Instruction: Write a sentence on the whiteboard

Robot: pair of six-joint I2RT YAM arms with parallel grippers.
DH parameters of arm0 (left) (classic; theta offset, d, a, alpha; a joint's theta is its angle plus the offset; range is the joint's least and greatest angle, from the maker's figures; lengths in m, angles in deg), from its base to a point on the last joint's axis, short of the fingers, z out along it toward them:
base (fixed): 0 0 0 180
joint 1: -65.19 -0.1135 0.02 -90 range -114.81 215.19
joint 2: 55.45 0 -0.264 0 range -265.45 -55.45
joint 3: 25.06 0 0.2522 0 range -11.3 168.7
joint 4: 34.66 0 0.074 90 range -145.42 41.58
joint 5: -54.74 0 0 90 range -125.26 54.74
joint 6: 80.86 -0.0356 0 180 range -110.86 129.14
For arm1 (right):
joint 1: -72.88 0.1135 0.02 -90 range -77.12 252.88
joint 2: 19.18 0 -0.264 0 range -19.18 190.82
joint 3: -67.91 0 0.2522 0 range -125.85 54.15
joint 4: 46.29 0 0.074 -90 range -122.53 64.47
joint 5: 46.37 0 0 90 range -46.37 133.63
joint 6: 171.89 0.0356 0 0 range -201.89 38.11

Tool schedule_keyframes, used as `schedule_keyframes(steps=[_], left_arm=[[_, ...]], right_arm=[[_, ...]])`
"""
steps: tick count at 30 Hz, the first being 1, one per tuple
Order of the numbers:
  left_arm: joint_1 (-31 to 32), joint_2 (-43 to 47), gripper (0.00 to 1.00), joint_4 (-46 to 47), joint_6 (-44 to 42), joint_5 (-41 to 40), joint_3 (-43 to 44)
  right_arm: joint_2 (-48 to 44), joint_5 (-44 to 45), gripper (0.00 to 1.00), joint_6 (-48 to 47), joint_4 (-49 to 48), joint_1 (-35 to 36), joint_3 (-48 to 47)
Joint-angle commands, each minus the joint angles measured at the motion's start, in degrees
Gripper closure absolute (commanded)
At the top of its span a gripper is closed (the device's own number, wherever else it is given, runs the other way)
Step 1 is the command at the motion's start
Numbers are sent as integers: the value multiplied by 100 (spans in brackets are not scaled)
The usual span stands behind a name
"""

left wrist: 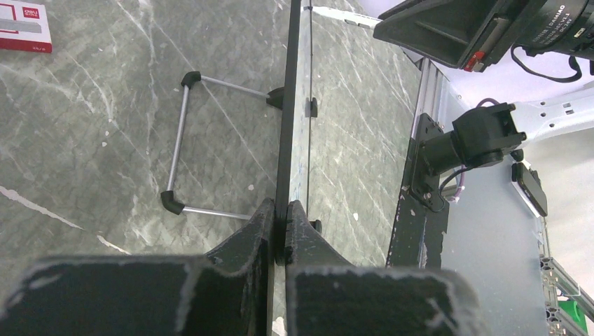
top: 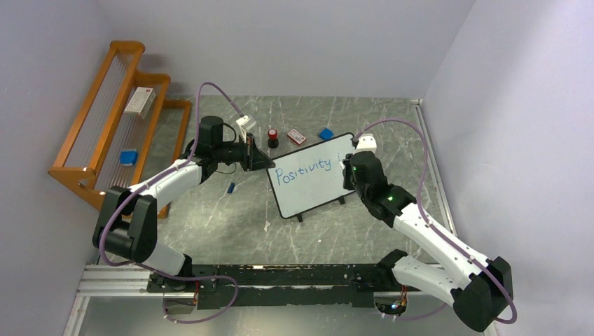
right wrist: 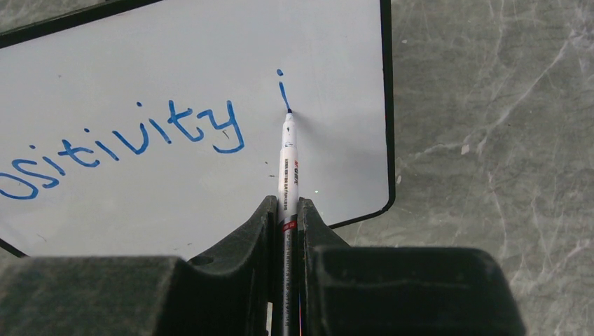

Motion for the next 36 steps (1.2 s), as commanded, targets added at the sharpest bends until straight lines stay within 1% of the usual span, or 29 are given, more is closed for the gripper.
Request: schedule_keyframes(steps=[1,10,20,36], left_arm=[[18,-139,95,-444,-344,-434,-40],[18,-133,95,-448,-347,-438,-40],[18,-135,95,-452,-352,-426,-32],[18,-154,95,-441,-343,-405,-38]], right_arm=[[-126,-26,100,88,175,-45,61],[-358,139,100,23,11,-51,-16],[-170,137,100,-33,-286,-52,-57],[-82,243,100,-53,-383,-71,-61]])
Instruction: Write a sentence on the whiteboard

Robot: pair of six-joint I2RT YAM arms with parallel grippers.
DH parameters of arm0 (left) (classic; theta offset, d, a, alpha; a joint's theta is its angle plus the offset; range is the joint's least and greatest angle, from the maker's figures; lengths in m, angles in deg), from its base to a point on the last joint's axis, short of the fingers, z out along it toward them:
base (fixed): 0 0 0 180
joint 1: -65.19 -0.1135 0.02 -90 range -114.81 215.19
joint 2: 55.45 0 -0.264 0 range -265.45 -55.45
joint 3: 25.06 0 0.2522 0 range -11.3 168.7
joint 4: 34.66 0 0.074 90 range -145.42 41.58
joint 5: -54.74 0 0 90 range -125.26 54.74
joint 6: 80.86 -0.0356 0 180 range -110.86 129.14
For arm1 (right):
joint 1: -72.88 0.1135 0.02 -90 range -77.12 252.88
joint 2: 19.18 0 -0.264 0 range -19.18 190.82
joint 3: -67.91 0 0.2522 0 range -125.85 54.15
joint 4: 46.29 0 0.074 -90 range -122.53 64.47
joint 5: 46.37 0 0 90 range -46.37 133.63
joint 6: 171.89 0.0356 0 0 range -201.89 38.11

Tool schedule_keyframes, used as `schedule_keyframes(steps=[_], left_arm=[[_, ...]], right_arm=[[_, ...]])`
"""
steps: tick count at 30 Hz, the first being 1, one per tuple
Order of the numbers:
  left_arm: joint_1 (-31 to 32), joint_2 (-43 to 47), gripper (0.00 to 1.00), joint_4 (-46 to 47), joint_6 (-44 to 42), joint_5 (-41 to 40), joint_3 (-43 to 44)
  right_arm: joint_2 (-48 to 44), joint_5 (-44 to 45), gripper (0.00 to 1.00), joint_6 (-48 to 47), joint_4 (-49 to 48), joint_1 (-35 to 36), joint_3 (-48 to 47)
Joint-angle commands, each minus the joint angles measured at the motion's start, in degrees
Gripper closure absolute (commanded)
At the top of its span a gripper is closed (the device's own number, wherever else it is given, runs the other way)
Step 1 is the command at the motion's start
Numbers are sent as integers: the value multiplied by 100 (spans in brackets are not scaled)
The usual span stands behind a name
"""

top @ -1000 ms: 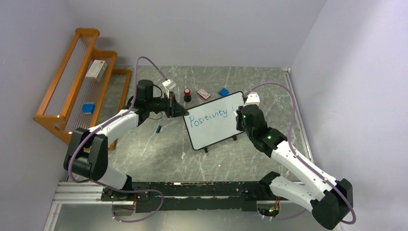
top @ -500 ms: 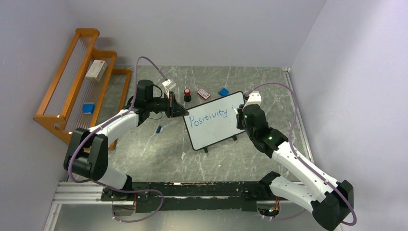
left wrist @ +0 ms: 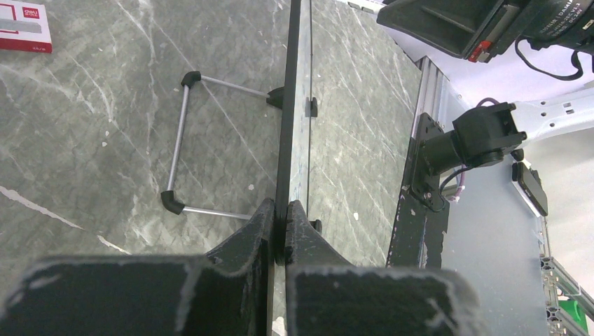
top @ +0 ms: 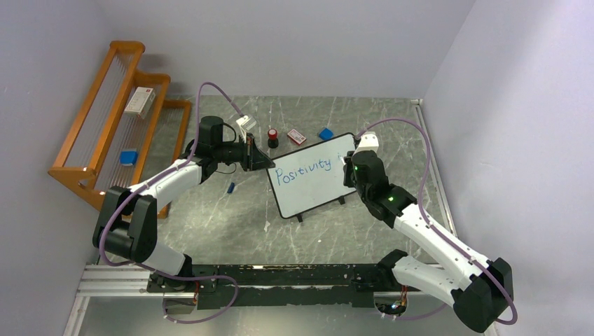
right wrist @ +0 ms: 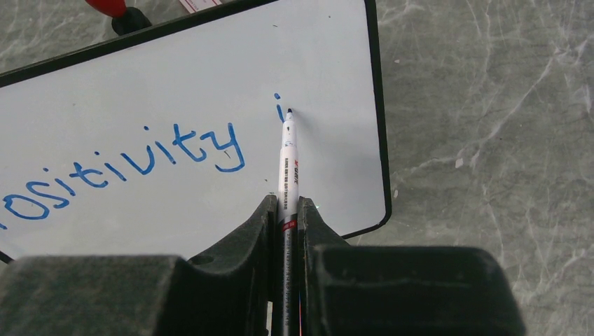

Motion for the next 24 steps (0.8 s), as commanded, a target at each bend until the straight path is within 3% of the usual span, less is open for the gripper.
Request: schedule_keyframes(steps=[1,24], left_arm=[[14,-149,95,-433,-331,-415,-40],[18,-134,95,-463,-362,-418,-31]], right_arm=[[-56,107,100,-39,-155,-60,-72],[78,-33,100,-29,0,-112,-166]])
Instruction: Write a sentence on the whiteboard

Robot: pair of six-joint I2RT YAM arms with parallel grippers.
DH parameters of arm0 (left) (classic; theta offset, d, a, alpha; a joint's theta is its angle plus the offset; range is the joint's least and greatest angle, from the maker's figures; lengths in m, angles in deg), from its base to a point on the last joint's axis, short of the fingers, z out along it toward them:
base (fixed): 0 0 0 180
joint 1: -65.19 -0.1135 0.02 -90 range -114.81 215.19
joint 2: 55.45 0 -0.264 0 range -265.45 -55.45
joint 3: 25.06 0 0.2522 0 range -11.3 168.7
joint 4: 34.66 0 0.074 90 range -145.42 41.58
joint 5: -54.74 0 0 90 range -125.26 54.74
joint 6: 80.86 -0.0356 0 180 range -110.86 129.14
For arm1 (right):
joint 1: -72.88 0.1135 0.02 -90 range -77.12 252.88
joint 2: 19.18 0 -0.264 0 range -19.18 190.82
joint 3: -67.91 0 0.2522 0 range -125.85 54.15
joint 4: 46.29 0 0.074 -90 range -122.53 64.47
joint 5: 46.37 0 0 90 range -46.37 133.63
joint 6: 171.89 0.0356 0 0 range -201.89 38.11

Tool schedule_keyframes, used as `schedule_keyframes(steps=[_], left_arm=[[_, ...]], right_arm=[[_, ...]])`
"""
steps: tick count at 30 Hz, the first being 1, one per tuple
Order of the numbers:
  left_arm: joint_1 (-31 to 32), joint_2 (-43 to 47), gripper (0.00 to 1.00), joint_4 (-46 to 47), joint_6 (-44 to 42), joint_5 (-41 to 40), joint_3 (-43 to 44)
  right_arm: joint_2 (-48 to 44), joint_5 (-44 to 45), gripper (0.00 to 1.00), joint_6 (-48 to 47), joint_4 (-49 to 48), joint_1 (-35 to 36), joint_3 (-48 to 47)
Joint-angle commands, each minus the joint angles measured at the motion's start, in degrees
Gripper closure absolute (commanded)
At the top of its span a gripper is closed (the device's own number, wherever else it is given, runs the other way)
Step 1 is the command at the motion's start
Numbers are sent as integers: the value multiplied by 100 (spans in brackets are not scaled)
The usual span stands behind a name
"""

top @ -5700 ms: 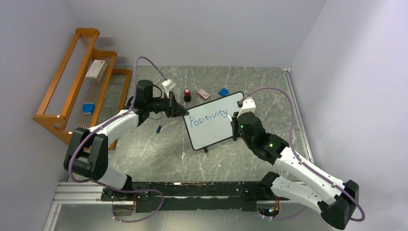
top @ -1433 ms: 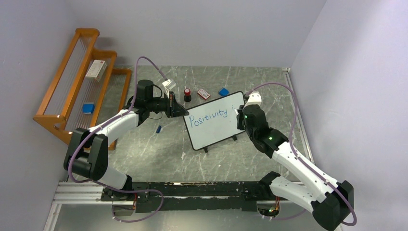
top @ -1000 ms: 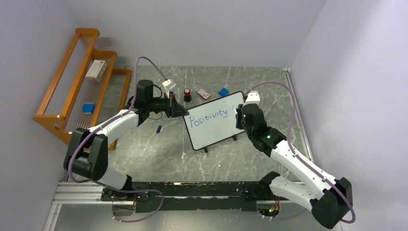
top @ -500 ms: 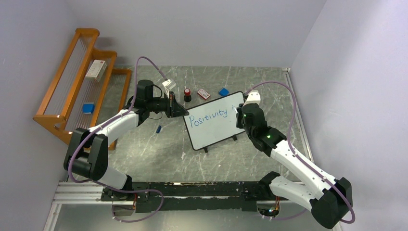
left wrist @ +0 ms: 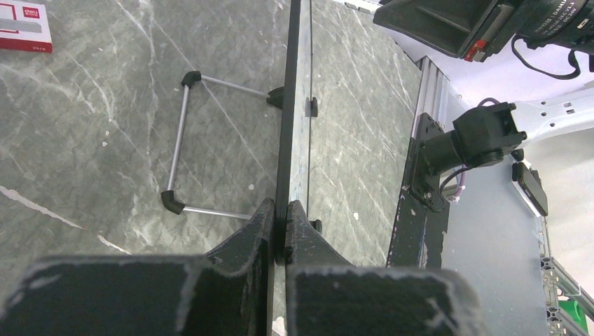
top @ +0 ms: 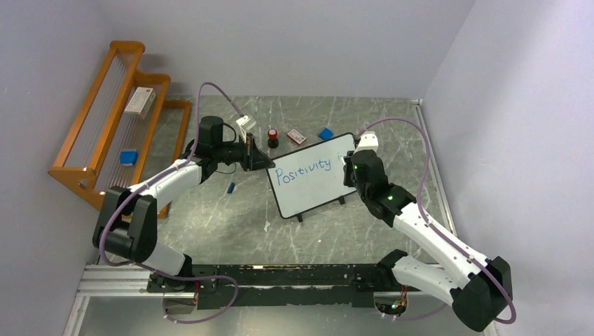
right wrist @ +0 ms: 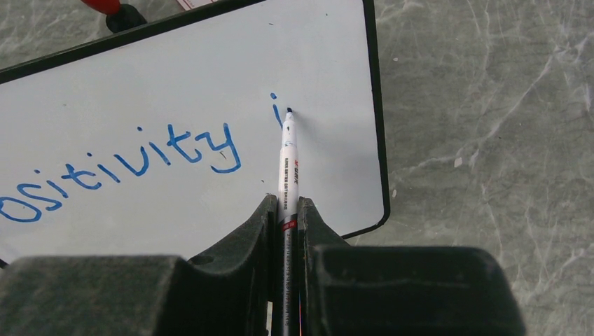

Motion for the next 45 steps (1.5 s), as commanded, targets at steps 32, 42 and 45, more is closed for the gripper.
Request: schedule_keyframes(steps=[32,42,45], left_arm=[[18,-126,95,-435,-340,-366,-40],[16,-134,95,-433,-335,-357,-35],[14,-126,95,-443,-349,-366,-38]], right_arm=[[62,60,100,17,-99,-72,-96],[86,93,100,-63,-222,-99,-185],[107,113,100,-74,-225,-108,-206]])
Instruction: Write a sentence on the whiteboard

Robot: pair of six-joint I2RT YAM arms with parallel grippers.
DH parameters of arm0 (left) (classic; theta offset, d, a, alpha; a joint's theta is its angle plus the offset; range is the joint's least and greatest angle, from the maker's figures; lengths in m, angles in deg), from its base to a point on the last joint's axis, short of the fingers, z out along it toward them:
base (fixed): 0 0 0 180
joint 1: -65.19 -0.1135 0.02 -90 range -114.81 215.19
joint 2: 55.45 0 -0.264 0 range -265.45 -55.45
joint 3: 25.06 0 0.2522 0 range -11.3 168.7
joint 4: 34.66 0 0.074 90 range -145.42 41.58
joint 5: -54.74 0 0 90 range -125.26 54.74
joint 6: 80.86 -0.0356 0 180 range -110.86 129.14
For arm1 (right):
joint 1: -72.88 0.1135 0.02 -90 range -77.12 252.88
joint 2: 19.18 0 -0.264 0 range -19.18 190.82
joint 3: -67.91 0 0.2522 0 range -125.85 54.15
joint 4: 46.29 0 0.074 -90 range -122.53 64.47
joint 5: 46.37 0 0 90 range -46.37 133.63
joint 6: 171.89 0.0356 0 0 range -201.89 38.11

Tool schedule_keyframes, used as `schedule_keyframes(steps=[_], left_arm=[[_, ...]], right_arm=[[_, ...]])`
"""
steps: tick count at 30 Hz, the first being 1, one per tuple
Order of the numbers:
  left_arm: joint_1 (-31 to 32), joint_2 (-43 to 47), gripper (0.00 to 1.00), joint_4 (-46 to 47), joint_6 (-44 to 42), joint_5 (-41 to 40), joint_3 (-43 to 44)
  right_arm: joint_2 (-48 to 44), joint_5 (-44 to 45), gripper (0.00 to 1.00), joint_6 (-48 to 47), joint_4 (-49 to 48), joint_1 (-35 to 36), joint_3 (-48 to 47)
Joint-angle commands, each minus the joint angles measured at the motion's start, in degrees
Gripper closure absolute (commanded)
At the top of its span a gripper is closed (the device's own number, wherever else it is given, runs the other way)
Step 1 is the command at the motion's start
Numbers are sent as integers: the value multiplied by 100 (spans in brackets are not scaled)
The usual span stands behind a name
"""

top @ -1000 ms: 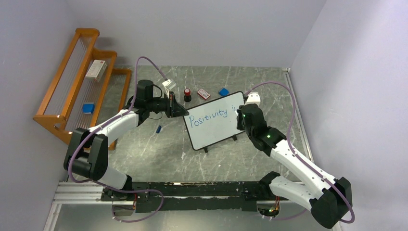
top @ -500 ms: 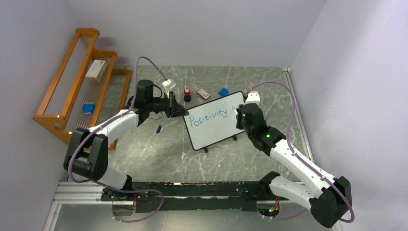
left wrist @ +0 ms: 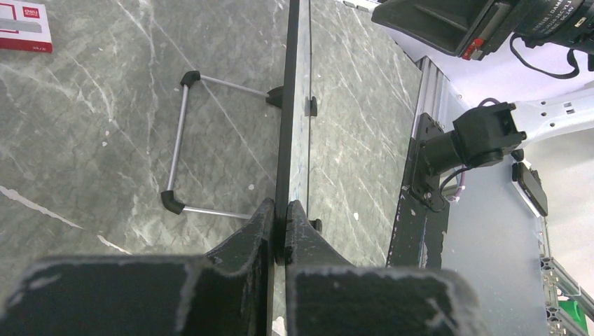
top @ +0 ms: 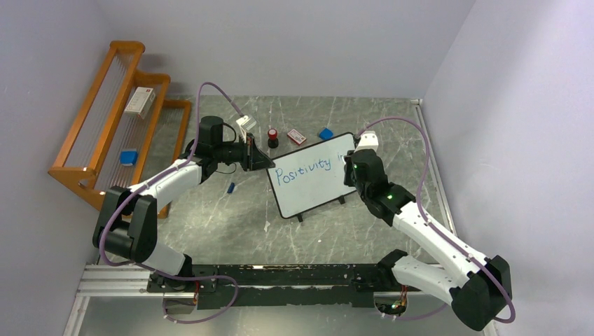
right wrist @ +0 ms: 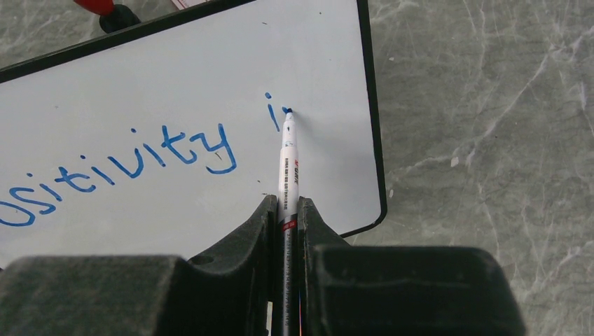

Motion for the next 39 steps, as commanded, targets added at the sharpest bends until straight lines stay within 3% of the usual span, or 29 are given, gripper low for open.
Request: schedule_keyframes(steps=[1,34,39], left_arm=[[17,-126,95,-446,-349,-366,-34],[18,-86,95,-422,-330,-445,-60],[18,-66,95,-369,-281,-458,-85]], right_arm=[[44,100,100,-70,-227,-74,-195],[-280,236,100,239,388,-165,-15],[-560,-149,100,32,362,-158,-48]])
